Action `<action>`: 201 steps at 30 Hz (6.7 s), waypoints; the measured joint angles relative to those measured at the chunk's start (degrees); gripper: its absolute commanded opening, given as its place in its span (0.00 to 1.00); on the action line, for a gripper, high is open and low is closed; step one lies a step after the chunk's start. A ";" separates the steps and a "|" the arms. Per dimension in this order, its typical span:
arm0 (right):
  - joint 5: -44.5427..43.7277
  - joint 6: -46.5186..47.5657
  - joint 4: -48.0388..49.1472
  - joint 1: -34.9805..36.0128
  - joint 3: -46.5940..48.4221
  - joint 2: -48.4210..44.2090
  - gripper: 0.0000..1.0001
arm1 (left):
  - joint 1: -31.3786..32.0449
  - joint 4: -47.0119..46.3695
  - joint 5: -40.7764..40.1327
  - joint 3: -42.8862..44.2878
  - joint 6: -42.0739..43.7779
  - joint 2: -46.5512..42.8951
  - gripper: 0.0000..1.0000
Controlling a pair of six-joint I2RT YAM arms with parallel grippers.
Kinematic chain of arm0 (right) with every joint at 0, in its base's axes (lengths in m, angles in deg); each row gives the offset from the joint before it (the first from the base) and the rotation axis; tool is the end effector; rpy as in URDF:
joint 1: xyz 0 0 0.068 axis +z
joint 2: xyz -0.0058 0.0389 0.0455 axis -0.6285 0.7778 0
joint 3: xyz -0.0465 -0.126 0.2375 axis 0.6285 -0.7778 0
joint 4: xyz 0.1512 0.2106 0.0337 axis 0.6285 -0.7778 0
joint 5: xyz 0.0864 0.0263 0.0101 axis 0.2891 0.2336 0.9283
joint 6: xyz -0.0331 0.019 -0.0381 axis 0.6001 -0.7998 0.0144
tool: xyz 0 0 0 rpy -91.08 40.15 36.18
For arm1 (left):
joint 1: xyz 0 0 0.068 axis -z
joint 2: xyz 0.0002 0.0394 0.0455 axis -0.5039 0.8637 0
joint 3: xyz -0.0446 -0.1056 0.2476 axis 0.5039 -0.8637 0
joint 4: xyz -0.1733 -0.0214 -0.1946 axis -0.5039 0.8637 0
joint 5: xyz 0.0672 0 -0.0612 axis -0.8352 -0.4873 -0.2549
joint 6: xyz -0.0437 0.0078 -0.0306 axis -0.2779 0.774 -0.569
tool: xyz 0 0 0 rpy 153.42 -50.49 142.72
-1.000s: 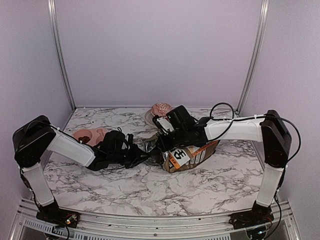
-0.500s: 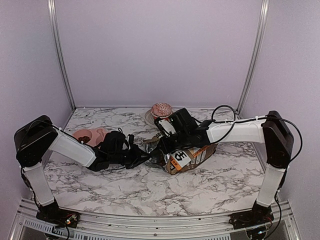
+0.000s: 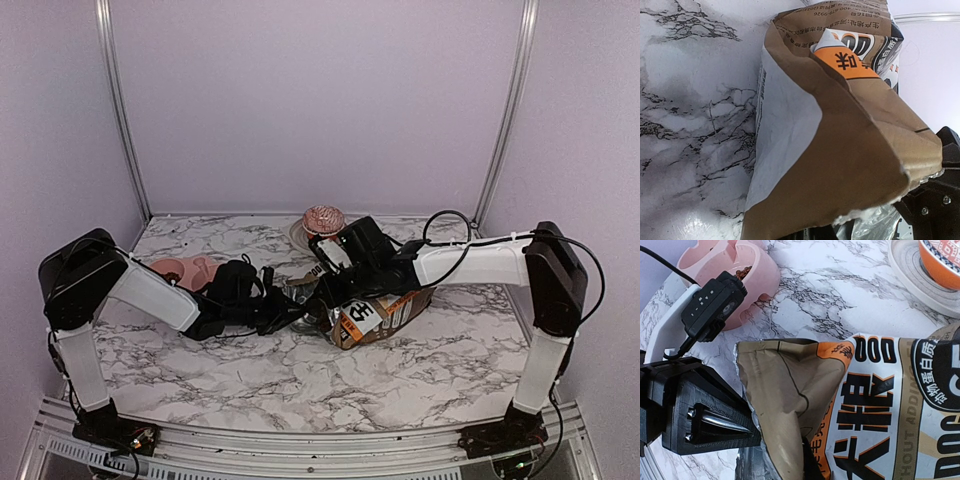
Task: Serve the pet food
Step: Collect the pet food from the pet food bag, then place the pet food in the pet food bowl.
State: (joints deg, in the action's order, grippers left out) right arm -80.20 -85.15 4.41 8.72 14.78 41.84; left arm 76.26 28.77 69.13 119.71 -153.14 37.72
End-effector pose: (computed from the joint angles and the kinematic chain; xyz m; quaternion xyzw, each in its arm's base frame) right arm 0.2715 0.3050 0.2071 -0.2947 0.8720 0.2489 0.3014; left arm 0.2502 -0.2723 0.1389 -0.0652 0.8225 -0.5195 0.2221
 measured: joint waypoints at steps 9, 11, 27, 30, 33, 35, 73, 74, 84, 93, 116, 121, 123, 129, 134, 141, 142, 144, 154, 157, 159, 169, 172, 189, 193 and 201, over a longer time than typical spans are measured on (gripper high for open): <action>-0.04 0.00 -0.02 0.00 0.00 0.00 0.00 | 0.00 -0.02 -0.02 0.04 0.00 0.07 0.00; -0.04 0.00 -0.02 0.00 0.02 0.00 0.00 | 0.00 -0.02 -0.02 0.02 0.00 0.04 0.00; -0.48 -1.29 -0.74 0.00 0.57 0.00 0.00 | -0.33 -2.12 0.96 -1.03 -1.49 0.07 0.00; -0.74 -1.53 -0.74 0.00 0.57 0.00 0.00 | -0.55 -3.65 1.25 -1.92 -1.92 0.07 0.00; -1.18 -1.62 -0.74 0.00 0.57 0.00 0.00 | -0.66 -5.66 1.38 -3.13 -2.56 0.07 0.00; -1.49 -1.73 -0.76 0.00 0.57 0.00 0.00 | -0.76 -7.48 1.46 -4.15 -2.93 0.07 0.00; -4.09 -2.78 -2.03 -0.37 0.55 -2.05 0.00 | -1.88 -18.03 3.93 -12.57 -2.75 -4.76 0.00; -4.13 -2.78 -2.16 -0.55 0.55 -2.16 0.00 | -1.88 -18.01 3.93 -12.61 -2.73 -4.94 0.00; -4.09 -2.54 -2.99 -1.77 0.55 -2.80 0.00 | -2.23 -18.14 4.48 -13.84 -2.32 -7.02 0.00; -4.07 -2.34 -3.15 -2.01 0.55 -2.97 0.00 | -2.67 -17.84 4.61 -14.99 -1.31 -8.81 0.00; -4.09 -2.10 -3.91 -2.97 0.55 -3.76 0.00 | -2.78 -8.46 3.28 -16.41 4.85 -16.72 0.00; -4.07 -2.10 -3.96 -3.08 0.55 -3.76 0.00 | -2.75 -5.86 2.45 -16.33 6.51 -17.86 0.00; -4.07 -2.10 -3.98 -3.10 0.55 -3.76 0.00 | -2.64 -4.55 2.16 -16.26 7.23 -18.38 0.00; -4.07 -2.10 -3.98 -3.13 0.52 -3.76 0.00 | -2.38 -1.97 1.53 -16.04 8.39 -19.56 0.00; -4.07 -2.10 -3.93 -3.21 0.42 -3.76 0.00 | -2.38 -0.46 1.25 -16.04 8.79 -20.92 0.00; -4.07 -2.10 -3.93 -3.23 0.42 -3.82 0.00 | -2.38 0.59 1.27 -15.69 8.52 -22.25 0.00; -4.07 -2.10 -3.93 -3.23 0.39 -3.82 0.00 | -2.38 0.61 1.27 -15.58 8.31 -22.38 0.00; -4.07 -2.10 -3.93 -3.23 0.39 -3.85 0.00 | -2.40 0.66 1.27 -15.37 7.87 -22.62 0.00; -4.07 -2.12 -3.54 -3.34 -0.37 -4.50 0.00 | -2.45 0.83 1.44 -15.08 6.23 -24.24 0.00; -4.04 -2.12 -3.54 -3.34 -0.42 -4.61 0.00 | -2.62 1.01 1.95 -14.99 6.14 -24.57 0.00; -4.04 -2.12 -3.54 -3.34 -0.42 -4.61 0.00 | -2.86 1.05 2.27 -14.99 6.16 -25.11 0.00; -3.80 -1.92 -3.63 -3.48 -0.42 -4.61 0.00 | -3.43 1.03 4.17 -14.97 6.21 -27.82 0.00; -3.85 -1.53 -3.76 -3.52 -0.33 -4.61 0.00 | -3.48 1.03 4.57 -14.97 6.21 -28.04 0.00; -4.17 0.00 -5.64 -4.22 1.25 -4.59 0.00 | -5.79 0.96 5.84 -14.99 4.87 -32.52 0.00; -4.15 0.02 -5.57 -4.24 1.25 -4.59 0.00 | -7.21 0.92 5.95 -15.15 3.96 -34.18 0.00; -4.07 0.02 -5.31 -4.24 1.25 -4.35 0.00 | -11.80 0.50 5.77 -17.35 2.23 -37.97 0.00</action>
State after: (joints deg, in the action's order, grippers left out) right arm -84.27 -85.13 -0.90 4.48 16.03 37.49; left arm 64.46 29.27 74.90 102.35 -150.91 -0.24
